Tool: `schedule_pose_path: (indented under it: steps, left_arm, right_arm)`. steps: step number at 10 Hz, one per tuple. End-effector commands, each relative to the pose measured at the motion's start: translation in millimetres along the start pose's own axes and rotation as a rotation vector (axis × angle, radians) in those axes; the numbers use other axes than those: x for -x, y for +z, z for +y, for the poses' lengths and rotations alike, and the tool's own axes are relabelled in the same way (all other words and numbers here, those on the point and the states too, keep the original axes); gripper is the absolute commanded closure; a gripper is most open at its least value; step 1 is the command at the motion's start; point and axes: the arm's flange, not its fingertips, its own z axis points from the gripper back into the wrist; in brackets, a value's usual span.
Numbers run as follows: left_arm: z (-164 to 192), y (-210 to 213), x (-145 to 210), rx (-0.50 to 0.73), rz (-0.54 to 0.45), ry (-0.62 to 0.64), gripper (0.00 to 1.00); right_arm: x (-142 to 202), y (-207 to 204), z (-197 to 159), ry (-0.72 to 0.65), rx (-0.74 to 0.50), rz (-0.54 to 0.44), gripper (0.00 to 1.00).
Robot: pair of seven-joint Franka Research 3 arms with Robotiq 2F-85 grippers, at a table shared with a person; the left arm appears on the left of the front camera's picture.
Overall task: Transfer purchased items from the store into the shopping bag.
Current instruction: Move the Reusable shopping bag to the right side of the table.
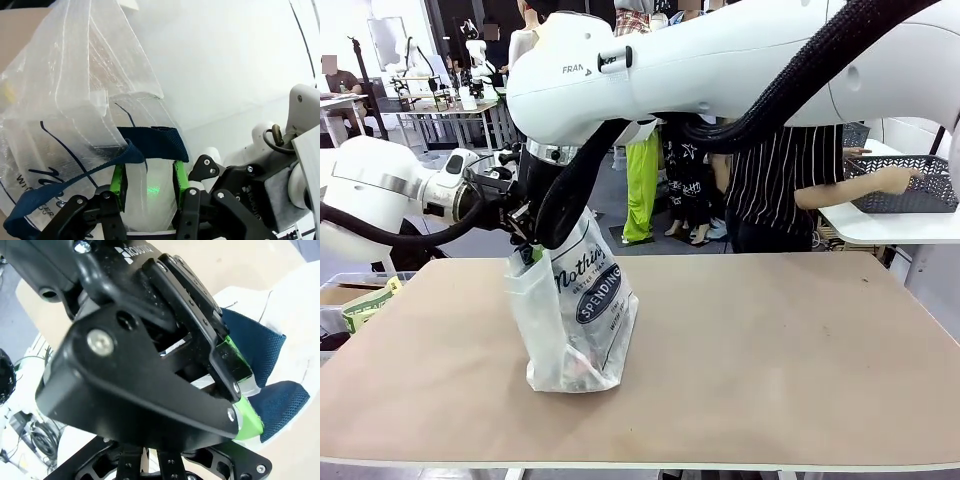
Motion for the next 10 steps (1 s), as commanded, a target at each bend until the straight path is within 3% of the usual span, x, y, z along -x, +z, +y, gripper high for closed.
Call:
schedule_pose_path:
  steps: [1,10]
  left_arm:
    - [-12.5,2.7,2.9,0.143,0.048,-0.047,0.51]
    - [-13.2,-8.1,-3.6,0.195,0.068,-0.064,0.51]
  right_arm:
    - [13.5,-6.4,-18.0,-0.038,0.001,-0.046,1.0]
    - [18.1,-4.1,-19.1,-0.009,-0.007,-0.074,1.0]
